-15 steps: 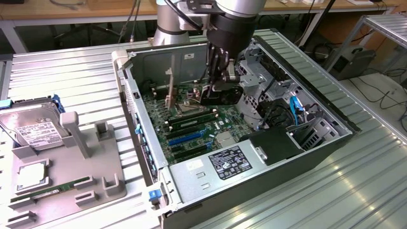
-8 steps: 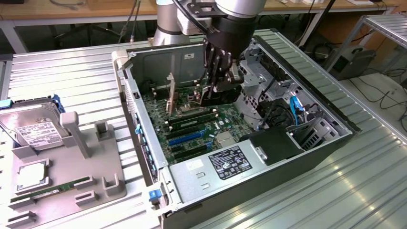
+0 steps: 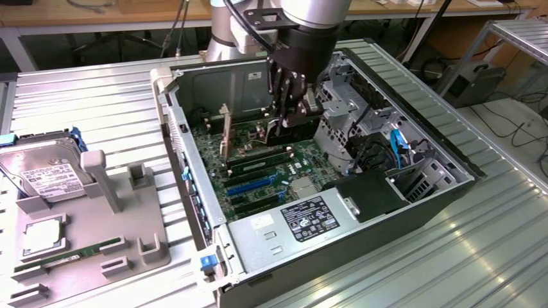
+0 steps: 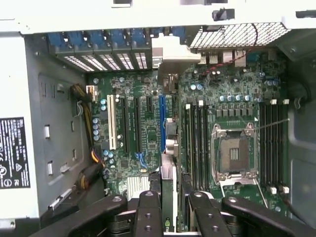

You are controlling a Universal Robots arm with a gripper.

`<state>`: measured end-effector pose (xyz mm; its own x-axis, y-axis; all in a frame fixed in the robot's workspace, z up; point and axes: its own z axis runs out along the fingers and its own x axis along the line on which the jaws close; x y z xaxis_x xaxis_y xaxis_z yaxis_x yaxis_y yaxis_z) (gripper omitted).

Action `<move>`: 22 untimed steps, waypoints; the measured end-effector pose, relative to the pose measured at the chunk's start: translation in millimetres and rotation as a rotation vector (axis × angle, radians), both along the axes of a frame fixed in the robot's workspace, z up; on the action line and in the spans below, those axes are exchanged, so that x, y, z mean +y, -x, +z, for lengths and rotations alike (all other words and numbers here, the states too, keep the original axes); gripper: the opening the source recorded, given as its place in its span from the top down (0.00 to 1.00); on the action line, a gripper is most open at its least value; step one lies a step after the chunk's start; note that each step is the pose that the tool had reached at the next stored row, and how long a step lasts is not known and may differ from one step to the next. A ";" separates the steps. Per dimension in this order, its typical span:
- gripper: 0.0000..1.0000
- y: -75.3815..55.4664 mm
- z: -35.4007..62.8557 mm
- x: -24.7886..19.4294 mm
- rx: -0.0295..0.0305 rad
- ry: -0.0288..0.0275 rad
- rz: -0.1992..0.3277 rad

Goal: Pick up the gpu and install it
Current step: 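Insert the gpu into the slot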

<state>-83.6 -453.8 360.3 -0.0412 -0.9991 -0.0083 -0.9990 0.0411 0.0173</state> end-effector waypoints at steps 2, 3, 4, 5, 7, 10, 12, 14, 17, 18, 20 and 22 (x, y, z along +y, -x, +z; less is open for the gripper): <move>0.74 5.5 -1.2 -0.2 -0.0062 0.0001 0.000; 0.74 8.0 -2.0 -0.4 -0.0091 -0.0001 0.000; 0.74 10.4 -2.6 -0.6 -0.0118 0.0000 0.000; 0.74 13.1 -3.4 -0.8 -0.0148 -0.0001 0.000; 0.74 17.5 -4.9 -1.2 -0.0192 0.0000 0.000; 0.74 21.9 -8.3 -2.7 -0.0226 0.0001 0.000; 0.74 23.6 -11.4 -4.4 -0.0238 -0.0001 0.000; 0.74 25.2 -14.4 -6.1 -0.0244 0.0000 0.000; 0.74 28.0 -21.0 -9.0 -0.0251 -0.0001 0.000; 0.74 28.5 -22.7 -9.4 -0.0251 0.0000 0.000; 0.74 29.0 -26.5 -9.7 -0.0254 -0.0001 0.000; 0.74 29.3 -30.2 -9.8 -0.0255 0.0001 0.000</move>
<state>-112.8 -463.6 330.2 -0.0414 -0.9991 -0.0093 -0.9991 0.0415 -0.0082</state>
